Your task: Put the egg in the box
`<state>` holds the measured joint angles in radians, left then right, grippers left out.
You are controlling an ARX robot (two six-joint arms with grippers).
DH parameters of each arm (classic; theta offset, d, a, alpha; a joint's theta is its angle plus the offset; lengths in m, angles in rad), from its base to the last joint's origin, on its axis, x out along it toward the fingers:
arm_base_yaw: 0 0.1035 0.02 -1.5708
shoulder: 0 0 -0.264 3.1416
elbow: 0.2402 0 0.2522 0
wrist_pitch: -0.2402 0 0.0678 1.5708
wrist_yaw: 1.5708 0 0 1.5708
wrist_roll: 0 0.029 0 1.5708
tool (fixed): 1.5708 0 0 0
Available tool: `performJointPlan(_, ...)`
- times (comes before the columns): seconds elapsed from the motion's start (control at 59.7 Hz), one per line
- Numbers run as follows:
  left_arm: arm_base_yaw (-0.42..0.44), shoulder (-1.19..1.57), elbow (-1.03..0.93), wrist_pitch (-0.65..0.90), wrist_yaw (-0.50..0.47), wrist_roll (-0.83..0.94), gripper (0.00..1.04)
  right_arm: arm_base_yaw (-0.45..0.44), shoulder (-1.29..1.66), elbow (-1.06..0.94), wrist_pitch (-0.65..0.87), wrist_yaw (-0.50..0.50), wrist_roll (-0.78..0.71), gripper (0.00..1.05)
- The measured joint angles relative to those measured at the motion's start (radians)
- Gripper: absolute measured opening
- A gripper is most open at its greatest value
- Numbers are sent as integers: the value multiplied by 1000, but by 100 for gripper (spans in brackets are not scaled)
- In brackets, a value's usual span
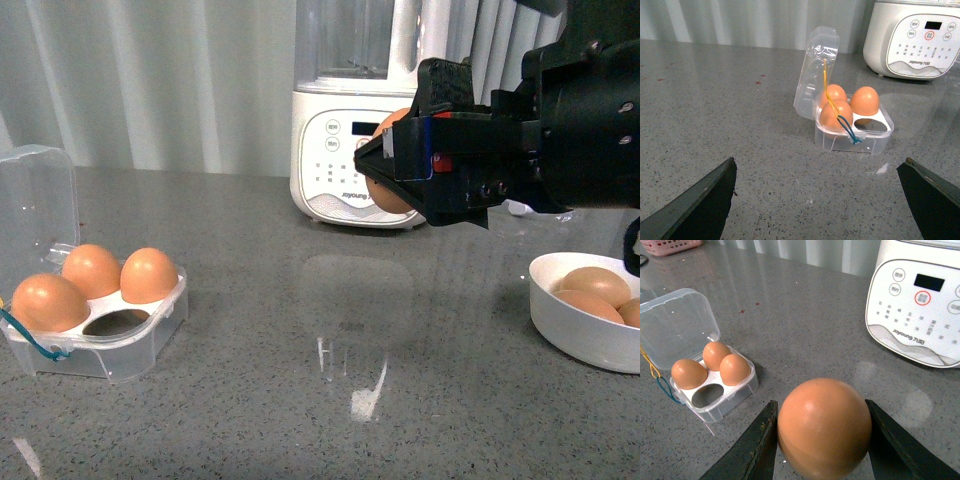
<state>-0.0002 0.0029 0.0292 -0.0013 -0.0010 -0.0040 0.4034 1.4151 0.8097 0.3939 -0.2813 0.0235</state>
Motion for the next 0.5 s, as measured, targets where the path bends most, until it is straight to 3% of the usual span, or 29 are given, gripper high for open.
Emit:
performJointPlan(0.234, 0, 0, 0, 0, 0, 0, 98, -48, 127, 70, 48, -165, 10, 43)
performJointPlan(0.502, 0, 0, 0, 0, 0, 0, 98, 3, 231, 181, 20, -249, -21, 43)
